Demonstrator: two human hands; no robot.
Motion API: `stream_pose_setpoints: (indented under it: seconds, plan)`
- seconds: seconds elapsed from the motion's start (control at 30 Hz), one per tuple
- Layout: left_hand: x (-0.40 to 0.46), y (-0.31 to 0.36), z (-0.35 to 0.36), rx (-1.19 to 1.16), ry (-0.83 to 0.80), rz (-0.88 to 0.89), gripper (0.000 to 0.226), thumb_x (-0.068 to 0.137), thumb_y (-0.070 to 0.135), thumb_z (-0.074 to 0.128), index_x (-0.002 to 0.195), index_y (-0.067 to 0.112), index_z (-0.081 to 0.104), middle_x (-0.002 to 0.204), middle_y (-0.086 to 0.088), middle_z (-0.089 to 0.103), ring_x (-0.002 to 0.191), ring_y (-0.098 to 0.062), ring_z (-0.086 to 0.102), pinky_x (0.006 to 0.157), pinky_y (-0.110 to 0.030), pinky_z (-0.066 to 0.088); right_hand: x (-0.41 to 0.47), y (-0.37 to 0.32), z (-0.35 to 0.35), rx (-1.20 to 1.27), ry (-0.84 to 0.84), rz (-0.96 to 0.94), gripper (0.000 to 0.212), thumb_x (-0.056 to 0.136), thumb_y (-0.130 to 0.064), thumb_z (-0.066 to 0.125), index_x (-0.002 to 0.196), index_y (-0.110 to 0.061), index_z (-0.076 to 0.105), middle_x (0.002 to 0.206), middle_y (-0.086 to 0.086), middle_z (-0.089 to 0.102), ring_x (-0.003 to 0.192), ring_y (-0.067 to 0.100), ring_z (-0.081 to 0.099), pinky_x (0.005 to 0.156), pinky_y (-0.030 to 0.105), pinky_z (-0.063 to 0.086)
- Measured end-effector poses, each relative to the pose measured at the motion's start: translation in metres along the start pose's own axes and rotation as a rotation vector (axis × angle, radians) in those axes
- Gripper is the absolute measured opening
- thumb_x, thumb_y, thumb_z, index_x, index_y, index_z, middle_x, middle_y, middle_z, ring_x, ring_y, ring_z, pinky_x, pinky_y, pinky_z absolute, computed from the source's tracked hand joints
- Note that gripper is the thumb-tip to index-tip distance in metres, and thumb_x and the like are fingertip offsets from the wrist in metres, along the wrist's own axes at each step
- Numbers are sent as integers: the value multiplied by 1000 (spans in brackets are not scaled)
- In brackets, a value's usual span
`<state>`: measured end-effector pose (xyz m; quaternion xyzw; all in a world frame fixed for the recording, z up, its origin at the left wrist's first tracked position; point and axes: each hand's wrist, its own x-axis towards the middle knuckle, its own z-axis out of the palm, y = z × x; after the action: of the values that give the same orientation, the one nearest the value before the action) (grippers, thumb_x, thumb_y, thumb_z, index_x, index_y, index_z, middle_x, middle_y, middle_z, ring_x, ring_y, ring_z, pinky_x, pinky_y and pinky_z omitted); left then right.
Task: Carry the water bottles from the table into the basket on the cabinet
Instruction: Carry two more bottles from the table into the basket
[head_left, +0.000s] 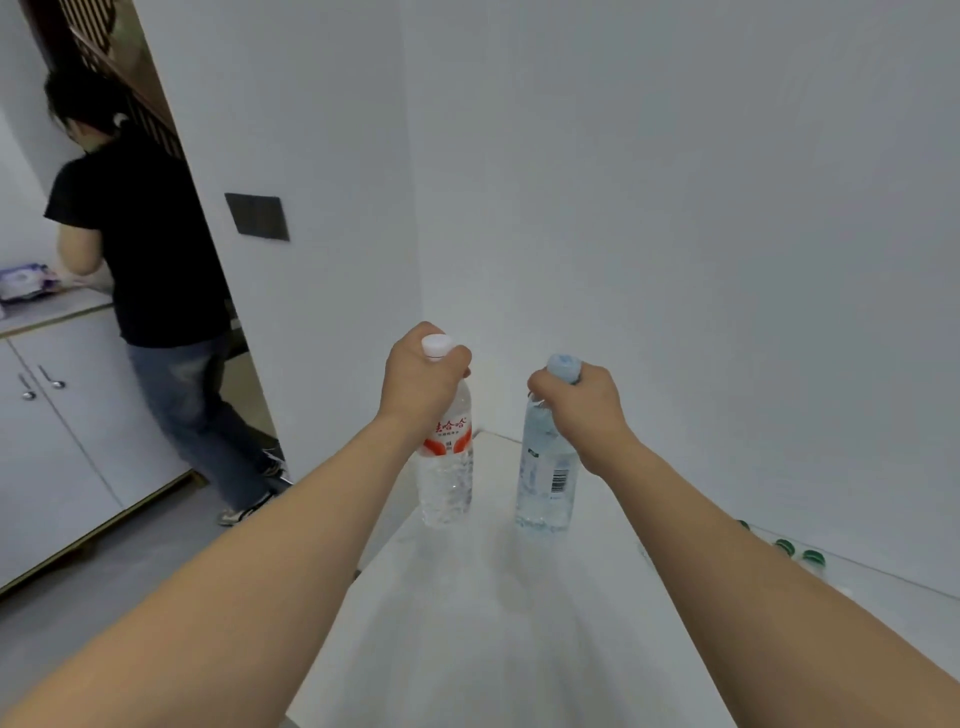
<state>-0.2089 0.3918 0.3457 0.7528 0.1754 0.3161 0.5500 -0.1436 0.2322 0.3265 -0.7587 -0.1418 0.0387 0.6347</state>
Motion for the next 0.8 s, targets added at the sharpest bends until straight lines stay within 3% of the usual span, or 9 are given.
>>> stream_pose_setpoints:
  seconds: [0.2, 0.3, 0.47, 0.8]
  plan:
    - [5, 0, -21, 34, 31, 10, 9, 79, 13, 58, 86, 7, 56, 74, -8, 70, 62, -17, 59, 65, -33, 52, 0, -10, 15, 6, -22, -17, 10, 71, -21, 62, 71, -12, 57, 66, 4, 48, 61, 18, 45, 59, 30, 38]
    - [8, -3, -13, 23, 6, 0, 7, 79, 14, 59, 85, 10, 56, 74, -7, 70, 63, -17, 60, 67, -34, 53, 2, -4, 8, -34, 8, -3, 21, 72, -22, 63, 75, -2, 63, 68, 5, 52, 63, 19, 47, 61, 31, 39]
    - [11, -7, 6, -1, -29, -10, 6, 78, 15, 59, 83, 13, 55, 75, -8, 71, 64, -19, 61, 69, -35, 54, 5, 8, -3, -53, 42, 24, 11, 71, -23, 62, 68, -14, 55, 64, 3, 48, 60, 19, 45, 61, 32, 38]
    - [16, -6, 55, -21, -147, 5, 7, 79, 15, 59, 82, 14, 54, 77, -8, 71, 66, -20, 61, 68, -33, 53, 11, 25, -47, -85, 148, 67, 15, 68, -24, 62, 64, -14, 52, 61, 2, 48, 59, 20, 45, 60, 32, 39]
